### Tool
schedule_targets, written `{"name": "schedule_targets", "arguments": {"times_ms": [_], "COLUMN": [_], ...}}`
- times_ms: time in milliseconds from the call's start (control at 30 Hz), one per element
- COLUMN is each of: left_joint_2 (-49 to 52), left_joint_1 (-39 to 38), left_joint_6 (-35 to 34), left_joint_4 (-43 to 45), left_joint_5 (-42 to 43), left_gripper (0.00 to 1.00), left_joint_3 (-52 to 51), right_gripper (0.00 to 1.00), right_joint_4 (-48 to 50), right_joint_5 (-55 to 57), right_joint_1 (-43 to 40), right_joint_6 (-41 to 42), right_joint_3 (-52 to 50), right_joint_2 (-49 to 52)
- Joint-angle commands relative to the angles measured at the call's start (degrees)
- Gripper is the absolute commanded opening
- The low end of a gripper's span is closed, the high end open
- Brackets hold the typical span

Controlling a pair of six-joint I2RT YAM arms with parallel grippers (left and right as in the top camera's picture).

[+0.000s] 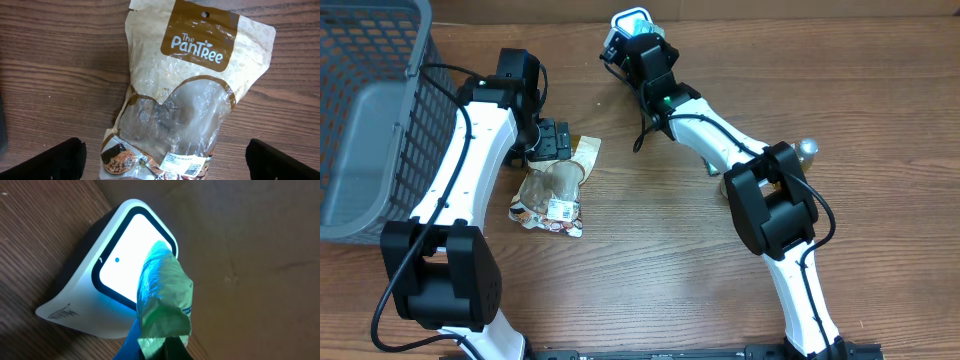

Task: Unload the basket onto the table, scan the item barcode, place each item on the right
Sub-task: 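Hold the tissue pack's face against the white scanner window, then carry the tissue pack down and right beside the green-lidded jar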

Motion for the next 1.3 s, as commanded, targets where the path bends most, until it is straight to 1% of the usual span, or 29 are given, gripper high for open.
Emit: {"name": "schedule_targets", "arguments": {"times_ms": [0,100,133,200,300,400,533,633,667,733,800,867,933,1000,1033,1067,1133,1200,1233,1267], "left_joint_2": [0.74,0.74,0.74,0.74,0.74,0.74,0.74,0.74,0.74,0.74,0.74,0.74,0.74,0.74,0.74,0.74,0.74,0.74,0.74,0.74], "left_joint_1": [-0.04,-0.04,-0.04,-0.04,-0.04,-0.04,-0.04,-0.04,-0.04,-0.04,-0.07,-0.07,-0.04,-0.07,-0.04,-0.07,-0.07,-0.07,-0.07,-0.07], "left_joint_6": [1.09,1.09,1.09,1.09,1.09,1.09,1.09,1.09,1.09,1.09,1.09,1.09,1.09,1.09,1.09,1.09,1.09,1.09,1.09,1.09], "left_joint_4": [0.07,0.07,0.09,0.09,0.09,0.09,0.09,0.09,0.09,0.09,0.09,0.09,0.09,0.09,0.07,0.09,0.07,0.07,0.09,0.07], "left_joint_5": [0.24,0.24,0.24,0.24,0.24,0.24,0.24,0.24,0.24,0.24,0.24,0.24,0.24,0.24,0.24,0.24,0.24,0.24,0.24,0.24], "left_gripper": [1.0,0.99,1.0,1.0,1.0,1.0,1.0,1.0,1.0,1.0,1.0,1.0,1.0,1.0,1.0,1.0,1.0,1.0,1.0,1.0], "left_joint_3": [-0.15,-0.15,-0.15,-0.15,-0.15,-0.15,-0.15,-0.15,-0.15,-0.15,-0.15,-0.15,-0.15,-0.15,-0.15,-0.15,-0.15,-0.15,-0.15,-0.15], "right_gripper": [0.04,0.04,0.08,0.1,0.1,0.08,0.04,0.04,0.04,0.04,0.04,0.04,0.04,0.04,0.04,0.04,0.09,0.1,0.12,0.16], "right_joint_4": [-0.31,-0.04,0.17,0.35,0.31,-0.35,-4.42,-12.22,-16.81,-24.44,-33.09,-43.28,-49.64,-57.05,-59.65,-61.55,-64.72,-66.34,-66.6,-66.69], "right_joint_5": [-2.03,-1.99,-1.97,-1.97,-1.95,-1.99,-2.01,-2.6,-3.93,-7.87,-14.32,-25.4,-33.57,-40.74,-41.38,-41.07,-39.8,-36.92,-35.45,-33.83], "right_joint_1": [0.92,0.9,0.92,0.92,0.9,0.9,0.9,0.87,0.7,0.42,0.11,-0.31,-0.7,-1.11,-1.16,-1.16,-1.16,-1.29,-1.44,-1.64], "right_joint_6": [0.61,0.61,0.63,0.63,1.51,5.68,14.56,24.33,27.69,31.85,37.51,44.44,47.78,49.57,49.55,49.55,49.53,49.53,49.53,49.55], "right_joint_3": [1.25,1.29,1.33,1.33,1.33,1.33,1.33,1.33,1.33,1.33,1.33,1.31,0.98,-0.44,-1.11,-1.64,-2.86,-3.8,-4.17,-4.55], "right_joint_2": [0.22,0.2,0.04,-0.72,-2.99,-6.45,-11.91,-16.24,-17.77,-19.61,-20.79,-21.03,-20.87,-20.68,-20.68,-20.68,-20.68,-20.68,-20.68,-20.68]}}
